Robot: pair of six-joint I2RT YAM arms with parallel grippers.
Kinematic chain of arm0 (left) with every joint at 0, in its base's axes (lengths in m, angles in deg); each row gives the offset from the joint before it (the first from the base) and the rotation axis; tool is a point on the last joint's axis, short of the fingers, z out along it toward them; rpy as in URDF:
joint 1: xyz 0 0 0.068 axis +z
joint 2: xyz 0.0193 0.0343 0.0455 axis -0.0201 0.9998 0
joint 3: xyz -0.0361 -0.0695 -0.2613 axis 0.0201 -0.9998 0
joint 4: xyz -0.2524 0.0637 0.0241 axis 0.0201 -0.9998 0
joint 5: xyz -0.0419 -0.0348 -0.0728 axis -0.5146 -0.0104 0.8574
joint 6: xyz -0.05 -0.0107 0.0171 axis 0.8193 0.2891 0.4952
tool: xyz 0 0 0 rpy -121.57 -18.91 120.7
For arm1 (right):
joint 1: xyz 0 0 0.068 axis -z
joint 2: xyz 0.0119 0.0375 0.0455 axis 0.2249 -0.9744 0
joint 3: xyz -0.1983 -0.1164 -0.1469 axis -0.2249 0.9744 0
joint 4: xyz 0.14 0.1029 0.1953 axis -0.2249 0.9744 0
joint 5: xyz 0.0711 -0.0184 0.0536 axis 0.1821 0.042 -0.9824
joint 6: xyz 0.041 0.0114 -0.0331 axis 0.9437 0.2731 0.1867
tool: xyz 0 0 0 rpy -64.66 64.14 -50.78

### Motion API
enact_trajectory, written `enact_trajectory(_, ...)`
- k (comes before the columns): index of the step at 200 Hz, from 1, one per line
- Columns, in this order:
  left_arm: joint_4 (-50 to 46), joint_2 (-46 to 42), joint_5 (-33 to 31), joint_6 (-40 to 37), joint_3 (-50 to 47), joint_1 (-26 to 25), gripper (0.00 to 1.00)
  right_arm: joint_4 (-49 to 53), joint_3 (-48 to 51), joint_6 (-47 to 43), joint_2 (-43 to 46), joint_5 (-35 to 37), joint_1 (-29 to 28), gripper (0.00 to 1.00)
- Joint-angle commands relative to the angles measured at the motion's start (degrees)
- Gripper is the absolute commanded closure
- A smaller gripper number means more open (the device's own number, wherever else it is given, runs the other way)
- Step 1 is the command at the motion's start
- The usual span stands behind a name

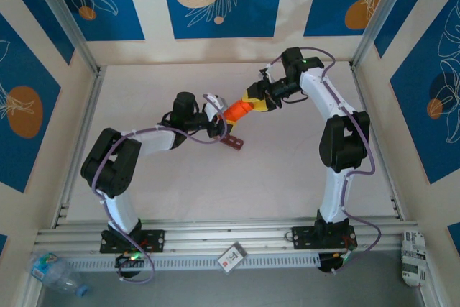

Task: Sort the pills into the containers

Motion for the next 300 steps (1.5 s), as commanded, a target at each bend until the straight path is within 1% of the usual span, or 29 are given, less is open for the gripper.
enact_trajectory(1, 13.6, -0.7, 3.7, 0.2, 2.0, -2.6, 1.0, 1.1, -1.2, 1.8, -0.5, -2.6, -3.4, 0.5)
enact_trajectory(99, 17.1, 1.0, 2.0, 3.0, 2.3, -2.6, 1.0, 0.6, -4.6, 2.9, 1.8, -0.8, -2.3, 0.37)
enact_trajectory(143, 18.0, 1.1, 1.7, 3.9, 2.0, -2.6, 1.0, -1.1, -5.3, 4.1, 3.2, -0.6, -1.6, 0.22)
enact_trajectory(167, 18.7, 1.3, 1.5, 4.6, 1.9, -2.6, 1.0, -2.2, -6.6, 4.9, 3.6, -1.3, -0.9, 0.17)
enact_trajectory(179, 19.2, 1.5, 1.4, 5.1, 1.8, -2.6, 1.0, -2.7, -7.4, 5.5, 3.8, -1.5, -0.4, 0.11)
enact_trajectory(225, 20.5, 1.6, 1.0, 6.4, 1.6, -2.6, 1.0, -4.2, -10.4, 7.6, 4.9, -1.8, 2.7, 0.08)
enact_trajectory(252, 23.0, 1.9, 0.6, 8.8, 1.3, -2.5, 1.0, -9.9, -7.3, 11.2, 8.2, -2.0, 5.5, 0.09)
enact_trajectory(276, 26.4, 2.3, -0.5, 13.1, 1.2, -2.3, 1.0, -20.3, 0.5, 17.1, 13.6, -1.7, 8.0, 0.1)
enact_trajectory(300, 28.4, 2.1, -2.1, 17.2, 1.6, -2.3, 1.0, -29.9, 9.4, 20.4, 19.7, 1.7, 8.6, 0.12)
